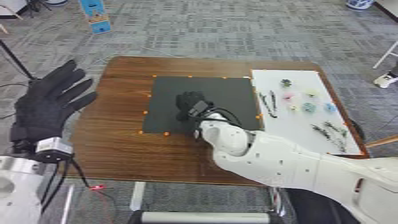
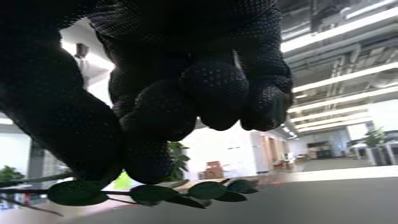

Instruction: Arrange flowers

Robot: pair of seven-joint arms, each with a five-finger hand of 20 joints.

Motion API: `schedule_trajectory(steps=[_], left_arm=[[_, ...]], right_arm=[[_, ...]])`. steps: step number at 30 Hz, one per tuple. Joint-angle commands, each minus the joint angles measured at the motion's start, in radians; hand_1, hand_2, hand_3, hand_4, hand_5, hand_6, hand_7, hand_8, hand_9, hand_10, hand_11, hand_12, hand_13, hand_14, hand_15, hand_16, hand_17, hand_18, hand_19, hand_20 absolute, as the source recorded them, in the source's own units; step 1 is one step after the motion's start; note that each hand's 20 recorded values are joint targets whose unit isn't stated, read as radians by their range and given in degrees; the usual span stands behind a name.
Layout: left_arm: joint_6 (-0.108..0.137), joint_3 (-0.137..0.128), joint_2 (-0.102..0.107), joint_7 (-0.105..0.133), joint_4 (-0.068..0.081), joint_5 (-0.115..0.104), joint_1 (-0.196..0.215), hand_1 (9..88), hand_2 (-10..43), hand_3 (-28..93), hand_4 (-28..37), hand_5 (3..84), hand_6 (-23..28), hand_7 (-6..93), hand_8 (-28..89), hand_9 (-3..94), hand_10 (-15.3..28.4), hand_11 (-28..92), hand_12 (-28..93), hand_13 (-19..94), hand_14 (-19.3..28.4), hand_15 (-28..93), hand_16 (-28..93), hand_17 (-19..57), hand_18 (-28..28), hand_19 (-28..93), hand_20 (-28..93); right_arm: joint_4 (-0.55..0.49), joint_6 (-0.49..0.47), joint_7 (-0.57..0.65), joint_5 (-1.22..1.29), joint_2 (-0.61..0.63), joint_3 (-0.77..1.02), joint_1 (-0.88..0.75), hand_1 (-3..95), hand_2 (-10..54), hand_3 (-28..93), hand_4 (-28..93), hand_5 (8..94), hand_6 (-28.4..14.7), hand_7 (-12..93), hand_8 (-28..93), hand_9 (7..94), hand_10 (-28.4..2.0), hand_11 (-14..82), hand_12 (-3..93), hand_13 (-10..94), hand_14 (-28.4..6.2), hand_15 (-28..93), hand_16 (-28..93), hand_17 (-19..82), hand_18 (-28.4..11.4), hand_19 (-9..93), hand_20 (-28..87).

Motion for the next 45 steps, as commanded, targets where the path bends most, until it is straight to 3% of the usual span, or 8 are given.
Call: schedule_trajectory(steps=[1,4,18,29,40,45], left_arm=[[-0.026,0.046,0.022,-0.002,0.013,0.01,-0.069,22.7,-9.5,68,-28.3,27.7,2.5,16.0,-9,24.5,10.9,16,15,21,14.4,16,3,-7.2,27.3,45,-1],[-0.028,0.073,0.026,-0.002,0.025,0.006,-0.096,22.6,-9.5,68,-28.3,27.7,2.4,16.0,-9,24.5,10.9,16,16,21,14.4,16,3,-7.2,27.2,45,-1],[-0.037,0.134,0.045,0.001,0.054,0.002,-0.174,22.6,-9.5,68,-28.3,27.7,2.4,16.1,-9,24.6,11.0,16,15,21,14.3,16,3,-7.3,27.1,45,-1],[-0.045,0.132,0.042,-0.007,0.059,-0.001,-0.177,22.6,-9.5,68,-28.3,27.7,2.4,16.1,-9,24.7,10.9,16,15,21,14.2,17,3,-7.3,26.9,45,-1],[-0.052,0.14,0.042,-0.013,0.066,-0.004,-0.188,22.6,-9.5,68,-28.3,27.7,2.4,16.2,-9,24.7,10.9,16,15,21,14.1,17,3,-7.3,26.5,45,0],[-0.05,0.133,0.04,-0.014,0.063,-0.006,-0.18,22.7,-9.5,68,-28.3,27.8,2.4,16.1,-9,24.7,10.9,16,15,21,14.1,17,3,-7.3,26.5,45,0]], right_arm=[[0.015,0.069,0.032,0.0,-0.077,-0.021,0.058,38.2,-9.5,84,-7,68.9,-0.6,58,32,79.3,-9.3,60.6,53.2,69,-11.2,84,42,33,-22.3,88,52],[0.024,0.073,0.035,-0.005,-0.091,-0.023,0.054,38.2,-9.5,84,-7,68.9,-0.6,58,32,79.1,-9.3,60.3,53.3,69,-11.2,84,41,33,-22.3,88,52],[0.145,0.193,0.006,0.002,-0.173,-0.065,0.038,39.0,-9.5,84,-9,68.2,-0.6,59,31,78.6,-9.5,60.1,52.8,68,-11.0,83,41,33,-22.1,87,52],[0.136,0.148,-0.062,-0.011,-0.172,-0.087,-0.007,39.7,-9.5,84,-12,67.4,-0.6,59,30,77.9,-9.4,58.9,53.1,67,-11.0,83,41,32,-21.7,86,52],[0.211,0.186,-0.157,-0.043,-0.177,-0.118,-0.016,40.9,-9.5,84,-16,65.9,-0.5,59,29,76.9,-9.3,57.6,53.5,65,-10.8,82,41,31,-20.8,84,52],[0.205,0.106,-0.106,-0.101,-0.17,-0.115,-0.02,42.0,-9.5,84,-20,65.5,-0.2,59,26,76.0,-8.8,56.6,53.4,65,-10.4,82,40,30,-20.2,83,52]])
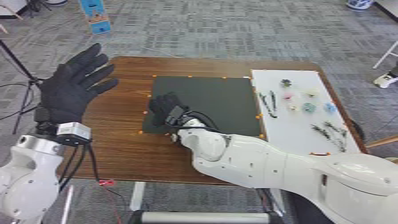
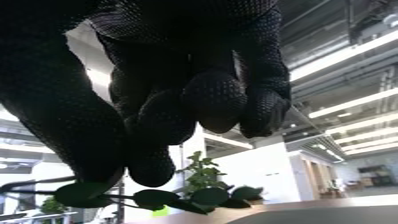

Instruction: Arrange flowers

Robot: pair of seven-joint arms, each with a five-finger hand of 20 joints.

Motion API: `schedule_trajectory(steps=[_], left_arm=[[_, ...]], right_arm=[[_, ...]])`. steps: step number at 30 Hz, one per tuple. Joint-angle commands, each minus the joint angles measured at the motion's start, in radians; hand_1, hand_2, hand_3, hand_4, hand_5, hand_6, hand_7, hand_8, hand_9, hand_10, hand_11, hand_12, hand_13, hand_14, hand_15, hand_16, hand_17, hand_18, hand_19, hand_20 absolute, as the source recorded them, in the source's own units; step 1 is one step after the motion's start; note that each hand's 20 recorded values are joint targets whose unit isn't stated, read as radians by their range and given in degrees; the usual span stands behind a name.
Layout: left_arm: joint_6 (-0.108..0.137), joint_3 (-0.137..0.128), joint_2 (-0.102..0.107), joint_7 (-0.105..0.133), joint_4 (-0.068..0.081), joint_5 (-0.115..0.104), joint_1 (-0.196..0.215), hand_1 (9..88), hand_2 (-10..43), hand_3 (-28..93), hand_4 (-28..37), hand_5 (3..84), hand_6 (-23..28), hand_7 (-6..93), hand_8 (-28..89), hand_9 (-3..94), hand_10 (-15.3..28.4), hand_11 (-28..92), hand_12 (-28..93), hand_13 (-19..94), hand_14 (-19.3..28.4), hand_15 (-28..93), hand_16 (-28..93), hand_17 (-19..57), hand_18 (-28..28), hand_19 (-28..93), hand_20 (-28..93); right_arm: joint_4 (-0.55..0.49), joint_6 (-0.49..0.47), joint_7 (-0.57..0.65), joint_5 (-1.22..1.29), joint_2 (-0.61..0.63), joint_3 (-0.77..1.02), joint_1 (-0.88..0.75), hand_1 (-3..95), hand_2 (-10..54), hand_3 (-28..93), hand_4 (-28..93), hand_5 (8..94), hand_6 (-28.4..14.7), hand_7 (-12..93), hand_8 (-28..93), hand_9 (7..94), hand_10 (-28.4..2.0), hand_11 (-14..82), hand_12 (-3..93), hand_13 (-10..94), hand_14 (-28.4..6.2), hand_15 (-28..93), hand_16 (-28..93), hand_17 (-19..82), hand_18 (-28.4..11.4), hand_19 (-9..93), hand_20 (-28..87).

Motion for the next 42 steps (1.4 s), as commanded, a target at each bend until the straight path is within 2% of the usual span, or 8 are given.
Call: schedule_trajectory(steps=[1,6,13,21,31,34,36,42], left_arm=[[-0.009,-0.007,-0.003,-0.008,-0.001,-0.008,0.006,22.7,-9.5,68,-28.3,27.8,2.4,16.1,-9,24.7,10.9,16,15,21,14.1,17,3,-7.3,26.5,45,0],[-0.009,-0.002,-0.001,-0.01,0.001,-0.009,0.001,22.6,-9.5,68,-28.3,27.8,2.4,16.2,-9,24.7,10.9,16,15,21,14.1,17,3,-7.3,26.5,45,0],[-0.006,0.0,-0.002,-0.011,0.001,-0.009,0.001,22.5,-9.5,69,-28.3,27.9,2.5,16.1,-9,24.8,11.0,16,15,21,14.2,17,3,-7.3,26.4,44,0],[0.001,-0.013,-0.006,-0.009,-0.007,-0.008,0.019,22.5,-9.5,69,-28.3,27.9,2.5,16.0,-9,24.8,10.9,16,15,21,14.2,17,3,-7.4,26.5,45,0],[0.003,-0.038,-0.018,-0.007,-0.024,-0.006,0.055,22.5,-9.5,69,-28.3,27.9,2.4,16.1,-9,24.8,11.0,16,15,21,14.1,17,3,-7.4,26.6,45,0],[0.006,-0.044,-0.022,-0.003,-0.027,-0.006,0.065,22.6,-9.5,69,-28.3,27.8,2.4,16.0,-9,24.8,11.0,16,15,21,14.2,17,3,-7.4,26.6,45,0],[0.011,-0.048,-0.025,-0.004,-0.031,-0.005,0.075,22.6,-9.5,69,-28.3,27.8,2.4,16.0,-9,24.7,10.9,16,15,21,14.1,17,3,-7.4,26.6,45,0],[0.018,-0.045,-0.025,0.001,-0.028,-0.004,0.072,22.5,-9.5,69,-28.3,27.9,2.4,15.9,-9,24.8,10.9,16,15,21,14.2,17,3,-7.4,26.6,45,0]], right_arm=[[0.024,-0.086,0.034,-0.065,0.012,-0.025,-0.035,42.1,-9.5,83,-20,65.5,-0.1,59,26,75.9,-8.8,56.4,53.4,64,-10.4,81,40,30,-20.1,83,52],[-0.004,-0.291,0.162,-0.081,0.011,0.019,-0.044,41.1,-9.5,83,-21,65.6,1.2,59,22,75.1,-8.6,55.1,53.4,64,-10.1,81,40,30,-20.1,82,52],[-0.007,-0.385,0.218,-0.049,0.009,0.048,-0.061,39.0,-9.5,82,-21,65.5,0.9,57,21,73.4,-9.3,54.8,51.9,63,-10.9,80,39,29,-20.4,82,51],[-0.045,-0.365,0.194,0.015,0.027,0.074,-0.066,34.5,-9.5,81,-21,65.5,0.7,56,21,72.0,-10.7,59.8,43.2,63,-11.1,81,38,28,-20.9,82,52],[-0.133,-0.333,0.192,0.051,0.064,0.166,-0.081,25.8,-5.5,82,-20,67.2,-0.4,51,18,71.9,-11.4,59.1,42.8,63,-11.9,81,37,28,-21.7,83,52],[-0.16,-0.317,0.194,0.052,0.086,0.191,-0.084,23.3,-4.3,82,-19,67.0,-0.9,51,9,71.7,-11.6,58.6,43.4,63,-12.1,81,38,28,-22.0,83,52],[-0.178,-0.314,0.185,0.059,0.102,0.224,-0.098,21.9,-3.7,82,-18,67.1,-1.3,52,-8,71.3,-11.8,58.3,43.5,63,-12.3,80,38,28,-22.0,83,52],[-0.183,-0.277,0.178,0.136,0.116,0.325,-0.139,20.7,-2.7,82,-18,64.9,-1.1,32,-11,70.7,-12.6,57.1,42.7,62,-12.6,80,38,28,-22.3,83,52]])
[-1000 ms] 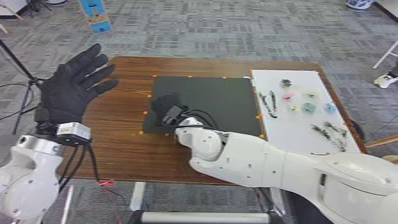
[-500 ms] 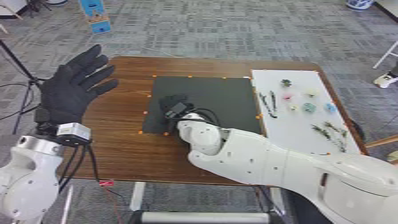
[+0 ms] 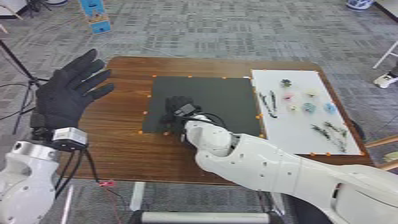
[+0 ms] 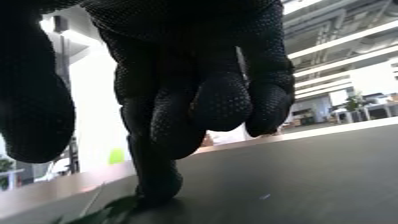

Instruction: Arrange flowers

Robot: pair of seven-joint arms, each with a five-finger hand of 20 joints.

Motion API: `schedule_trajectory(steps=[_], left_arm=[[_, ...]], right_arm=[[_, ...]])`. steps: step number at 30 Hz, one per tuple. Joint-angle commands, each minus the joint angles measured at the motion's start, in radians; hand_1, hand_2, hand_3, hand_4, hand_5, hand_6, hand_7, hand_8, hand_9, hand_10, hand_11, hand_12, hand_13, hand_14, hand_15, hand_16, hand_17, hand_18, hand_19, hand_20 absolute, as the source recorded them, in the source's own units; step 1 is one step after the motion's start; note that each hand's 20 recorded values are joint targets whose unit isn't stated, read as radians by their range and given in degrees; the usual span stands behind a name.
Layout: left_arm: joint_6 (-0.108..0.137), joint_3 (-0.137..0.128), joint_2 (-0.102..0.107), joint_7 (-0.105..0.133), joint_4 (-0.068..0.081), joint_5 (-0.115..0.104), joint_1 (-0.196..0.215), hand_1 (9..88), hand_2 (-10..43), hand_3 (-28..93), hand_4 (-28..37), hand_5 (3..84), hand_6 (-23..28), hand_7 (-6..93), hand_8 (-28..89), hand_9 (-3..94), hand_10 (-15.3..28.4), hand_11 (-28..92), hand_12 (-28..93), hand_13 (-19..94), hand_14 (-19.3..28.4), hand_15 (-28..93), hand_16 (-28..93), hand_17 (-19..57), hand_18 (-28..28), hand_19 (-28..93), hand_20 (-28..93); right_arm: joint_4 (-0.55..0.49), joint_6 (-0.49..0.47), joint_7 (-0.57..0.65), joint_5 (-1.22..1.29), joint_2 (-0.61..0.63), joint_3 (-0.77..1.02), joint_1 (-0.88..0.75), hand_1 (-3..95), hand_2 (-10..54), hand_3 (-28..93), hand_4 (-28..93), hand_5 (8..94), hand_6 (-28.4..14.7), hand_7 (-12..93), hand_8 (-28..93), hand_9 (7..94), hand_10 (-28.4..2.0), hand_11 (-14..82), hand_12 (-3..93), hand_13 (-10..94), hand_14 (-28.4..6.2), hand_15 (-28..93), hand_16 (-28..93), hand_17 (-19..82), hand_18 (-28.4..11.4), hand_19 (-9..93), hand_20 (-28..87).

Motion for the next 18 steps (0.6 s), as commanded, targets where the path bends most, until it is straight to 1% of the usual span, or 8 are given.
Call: schedule_trajectory(steps=[1,3,6,8,10,13,15,18], left_arm=[[0.013,-0.007,-0.015,0.0,-0.009,0.001,0.011,22.5,-9.5,69,-28.3,27.8,2.4,16.0,-9,24.8,10.9,16,15,21,14.2,17,3,-7.4,26.6,45,0],[0.015,0.0,-0.011,0.0,-0.005,-0.002,0.004,22.6,-9.5,69,-28.3,27.8,2.4,16.0,-9,24.8,10.9,16,15,21,14.2,17,3,-7.5,26.6,45,0],[0.013,-0.002,-0.016,-0.003,-0.006,-0.002,0.008,22.5,-9.5,69,-28.3,27.9,2.4,16.0,-9,24.8,10.9,16,15,21,14.1,17,3,-7.4,26.6,45,0],[0.012,-0.011,-0.02,-0.002,-0.01,-0.002,0.018,22.5,-9.5,69,-28.3,27.9,2.5,16.0,-9,24.8,10.9,16,15,21,14.1,17,3,-7.5,26.6,45,0],[0.016,-0.024,-0.024,-0.002,-0.018,-0.001,0.037,22.5,-9.5,69,-28.3,27.9,2.5,16.1,-9,24.8,10.9,16,15,21,14.2,17,3,-7.5,26.6,45,0],[0.021,-0.04,-0.029,0.001,-0.028,-0.002,0.059,22.5,-9.5,69,-28.3,27.9,2.4,16.1,-9,24.9,11.0,16,15,21,14.2,17,3,-7.4,26.6,45,0],[0.021,-0.046,-0.031,0.002,-0.033,-0.002,0.068,22.5,-9.5,69,-28.3,28.0,2.5,16.1,-9,24.9,11.0,16,15,21,14.1,17,3,-7.4,26.6,45,0],[0.027,-0.053,-0.033,0.006,-0.039,-0.002,0.08,22.3,-9.5,69,-28.3,28.0,2.5,16.0,-9,24.9,11.0,17,15,21,14.1,17,3,-7.4,26.6,45,0]], right_arm=[[-0.01,0.061,-0.011,0.095,0.032,0.134,-0.053,20.7,-2.6,82,-18,63.1,-1.4,28,-11,70.4,-12.7,56.2,42.2,62,-12.7,80,38,28,-22.4,83,52],[-0.015,0.087,-0.024,0.142,0.035,0.179,-0.079,20.6,-2.6,82,-18,59.3,-2.1,23,-10,69.5,-13.1,54.8,41.3,62,-12.6,80,38,27,-22.4,83,52],[-0.056,0.087,-0.045,0.157,0.067,0.226,-0.113,20.5,-2.7,83,-18,53.3,-3.9,19,-9,64.3,-13.6,55.2,41.1,61,-12.6,80,38,27,-22.7,83,52],[-0.099,0.063,-0.079,0.144,0.106,0.25,-0.132,21.0,-2.6,84,-17,48.7,-4.3,18,-9,58.9,-14.0,55.9,41.2,59,-13.0,80,38,25,-22.9,83,52],[-0.147,0.03,-0.155,0.144,0.157,0.265,-0.15,24.1,-1.0,87,-15,47.4,-2.7,19,-9,55.5,-14.0,55.6,42.3,57,-13.3,81,37,24,-22.7,81,52],[-0.208,-0.017,-0.246,0.112,0.227,0.268,-0.167,35.5,-2.6,89,-18,53.5,1.7,23,-12,54.9,-12.2,43.3,57.8,52,-13.1,80,40,19,-21.6,74,51],[-0.237,-0.037,-0.299,0.082,0.266,0.25,-0.167,38.0,-1.9,92,-19,58.3,3.5,25,-14,53.6,-11.8,41.6,61.2,48,-13.2,77,44,17,-21.5,71,50],[-0.27,-0.064,-0.339,0.047,0.301,0.222,-0.165,37.2,1.8,93,-19,63.1,4.4,24,-14,52.6,-11.8,41.3,63.5,46,-13.3,76,47,16,-21.6,71,50]])
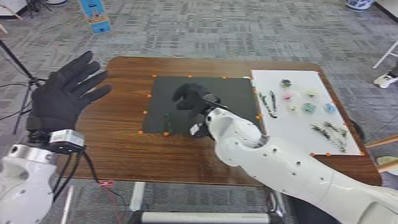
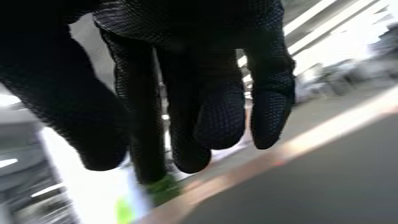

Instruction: Arrange flowers

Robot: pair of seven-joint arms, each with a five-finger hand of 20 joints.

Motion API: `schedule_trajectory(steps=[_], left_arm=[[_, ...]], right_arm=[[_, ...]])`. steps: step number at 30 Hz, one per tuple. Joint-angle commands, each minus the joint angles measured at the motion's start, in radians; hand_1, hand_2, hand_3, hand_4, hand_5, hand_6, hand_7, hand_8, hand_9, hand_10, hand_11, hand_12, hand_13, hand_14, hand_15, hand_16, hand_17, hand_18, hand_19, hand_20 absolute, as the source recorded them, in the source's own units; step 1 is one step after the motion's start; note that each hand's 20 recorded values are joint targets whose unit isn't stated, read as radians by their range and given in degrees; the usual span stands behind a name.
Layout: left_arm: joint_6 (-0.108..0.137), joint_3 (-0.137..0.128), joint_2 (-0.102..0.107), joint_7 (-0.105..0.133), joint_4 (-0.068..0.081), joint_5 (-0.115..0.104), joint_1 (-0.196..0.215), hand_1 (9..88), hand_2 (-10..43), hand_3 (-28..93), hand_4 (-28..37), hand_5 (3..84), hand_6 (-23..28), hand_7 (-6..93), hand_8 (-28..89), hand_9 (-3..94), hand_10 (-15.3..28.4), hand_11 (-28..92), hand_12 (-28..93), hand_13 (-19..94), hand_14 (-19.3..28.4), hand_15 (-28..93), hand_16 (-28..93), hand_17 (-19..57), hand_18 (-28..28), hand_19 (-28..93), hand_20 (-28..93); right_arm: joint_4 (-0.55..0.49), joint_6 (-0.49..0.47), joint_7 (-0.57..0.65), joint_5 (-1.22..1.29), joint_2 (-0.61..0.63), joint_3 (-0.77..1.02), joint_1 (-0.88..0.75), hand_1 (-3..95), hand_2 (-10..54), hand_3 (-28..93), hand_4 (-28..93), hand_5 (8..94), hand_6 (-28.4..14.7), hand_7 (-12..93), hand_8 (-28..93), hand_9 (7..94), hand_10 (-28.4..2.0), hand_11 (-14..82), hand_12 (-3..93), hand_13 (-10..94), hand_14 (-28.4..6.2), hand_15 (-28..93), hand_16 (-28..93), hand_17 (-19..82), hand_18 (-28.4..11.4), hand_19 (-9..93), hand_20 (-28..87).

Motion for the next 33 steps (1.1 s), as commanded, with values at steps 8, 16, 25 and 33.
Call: schedule_trajectory(steps=[8,16,25,33], left_arm=[[0.014,-0.02,-0.014,0.004,-0.023,-0.001,0.042,22.1,-9.5,69,-28.3,28.0,2.5,16.0,-9,25.0,11.0,17,15,21,14.1,17,3,-7.4,26.6,45,0],[0.01,-0.031,-0.016,0.004,-0.029,-0.001,0.053,22.0,-9.5,69,-28.3,28.0,2.5,16.0,-9,24.9,11.0,17,15,21,14.2,17,3,-7.5,26.6,45,0],[0.011,-0.031,-0.012,0.005,-0.026,-0.002,0.047,22.0,-9.4,69,-28.3,28.1,2.5,16.1,-9,25.1,11.1,17,15,21,14.1,17,3,-7.5,26.5,45,0],[0.012,-0.025,-0.011,0.003,-0.022,-0.003,0.037,22.0,-9.5,69,-28.3,28.1,2.4,16.2,-9,25.1,11.0,16,15,21,14.1,17,3,-7.5,26.6,45,0]], right_arm=[[-0.072,-0.112,-0.133,-0.142,0.142,-0.108,0.019,32.8,5.2,93,-17,62.7,3.1,23,-13,51.1,-12.1,41.7,65.1,44,-14.3,76,45,16,-21.8,71,51],[-0.028,-0.138,-0.137,-0.157,0.136,-0.147,0.031,26.7,6.5,93,-13,61.8,-0.2,21,-13,49.7,-13.4,46.1,61.4,44,-15.3,80,38,16,-22.0,71,51],[-0.049,-0.152,-0.129,-0.16,0.123,-0.173,0.035,23.1,9.3,93,-11,61.1,-0.5,20,-12,48.2,-14.6,49.5,57.8,43,-15.7,80,37,16,-22.3,71,52],[-0.061,-0.164,-0.127,-0.158,0.099,-0.199,0.053,22.2,10.1,93,-11,61.6,-0.6,20,-12,47.9,-14.8,50.4,56.6,43,-15.9,80,37,15,-22.3,71,52]])
